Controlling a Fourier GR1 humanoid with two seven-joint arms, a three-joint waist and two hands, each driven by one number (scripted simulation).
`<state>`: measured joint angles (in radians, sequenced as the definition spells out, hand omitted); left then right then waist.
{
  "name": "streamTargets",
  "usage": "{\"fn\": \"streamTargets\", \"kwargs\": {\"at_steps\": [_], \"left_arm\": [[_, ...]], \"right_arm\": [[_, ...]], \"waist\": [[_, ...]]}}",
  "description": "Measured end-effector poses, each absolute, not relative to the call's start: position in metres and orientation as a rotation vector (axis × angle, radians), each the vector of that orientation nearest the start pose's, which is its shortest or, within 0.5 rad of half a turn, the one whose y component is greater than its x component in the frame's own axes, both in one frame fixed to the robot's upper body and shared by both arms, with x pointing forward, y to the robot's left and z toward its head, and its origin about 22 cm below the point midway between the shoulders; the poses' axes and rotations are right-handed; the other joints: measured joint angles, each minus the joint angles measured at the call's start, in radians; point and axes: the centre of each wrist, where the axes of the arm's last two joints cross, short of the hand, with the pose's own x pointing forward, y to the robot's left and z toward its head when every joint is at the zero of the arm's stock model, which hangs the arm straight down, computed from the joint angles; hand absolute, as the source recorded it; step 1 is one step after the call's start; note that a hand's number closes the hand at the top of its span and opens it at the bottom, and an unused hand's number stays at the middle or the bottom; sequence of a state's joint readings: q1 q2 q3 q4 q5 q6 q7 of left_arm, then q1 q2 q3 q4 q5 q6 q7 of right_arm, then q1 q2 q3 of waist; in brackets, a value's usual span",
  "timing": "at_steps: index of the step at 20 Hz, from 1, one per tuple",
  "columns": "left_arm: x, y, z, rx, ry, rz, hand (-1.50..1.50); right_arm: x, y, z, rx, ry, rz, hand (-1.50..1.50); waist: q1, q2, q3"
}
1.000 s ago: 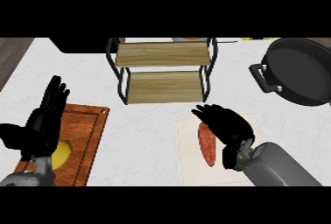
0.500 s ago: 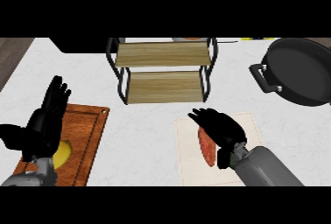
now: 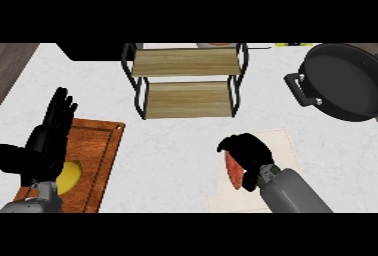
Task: Pick the sweet potato from the placemat and place it in the tiered shelf
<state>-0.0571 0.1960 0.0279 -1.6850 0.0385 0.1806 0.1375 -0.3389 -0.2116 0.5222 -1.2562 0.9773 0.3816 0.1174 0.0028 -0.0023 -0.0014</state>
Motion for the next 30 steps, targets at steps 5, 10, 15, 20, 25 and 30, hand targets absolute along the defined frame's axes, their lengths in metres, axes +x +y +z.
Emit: {"fn": "streamTargets", "kwargs": {"at_steps": [5, 10, 15, 20, 25, 30], "left_arm": [[0.256, 0.267, 0.054, 0.241, -1.613, 0.035, 0.00], [0.255, 0.267, 0.053, 0.248, -1.604, 0.035, 0.00], [0.260, 0.271, 0.057, 0.247, -1.604, 0.034, 0.00], [0.262, 0.265, 0.056, 0.232, -1.607, 0.025, 0.00], [0.266, 0.262, 0.056, 0.219, -1.604, 0.007, 0.00], [0.264, 0.257, 0.054, 0.214, -1.602, 0.009, 0.00]], "right_arm": [[0.289, -0.149, -0.013, -0.527, -1.167, 1.747, 1.50], [0.290, -0.146, -0.014, -0.555, -1.259, 1.763, 1.50], [0.267, -0.099, -0.012, -0.665, -1.189, 1.563, 1.50], [0.242, -0.066, -0.001, -0.733, -1.118, 1.295, 1.50], [0.218, -0.026, 0.039, -0.740, -1.183, 1.092, 1.50], [0.208, -0.010, 0.090, -0.720, -1.396, 0.881, 1.50]], "waist": [[0.000, -0.007, -0.004], [0.000, -0.006, -0.005], [0.001, -0.005, -0.004], [0.020, -0.002, -0.001], [0.035, 0.000, 0.001], [0.035, -0.006, 0.001]]}}
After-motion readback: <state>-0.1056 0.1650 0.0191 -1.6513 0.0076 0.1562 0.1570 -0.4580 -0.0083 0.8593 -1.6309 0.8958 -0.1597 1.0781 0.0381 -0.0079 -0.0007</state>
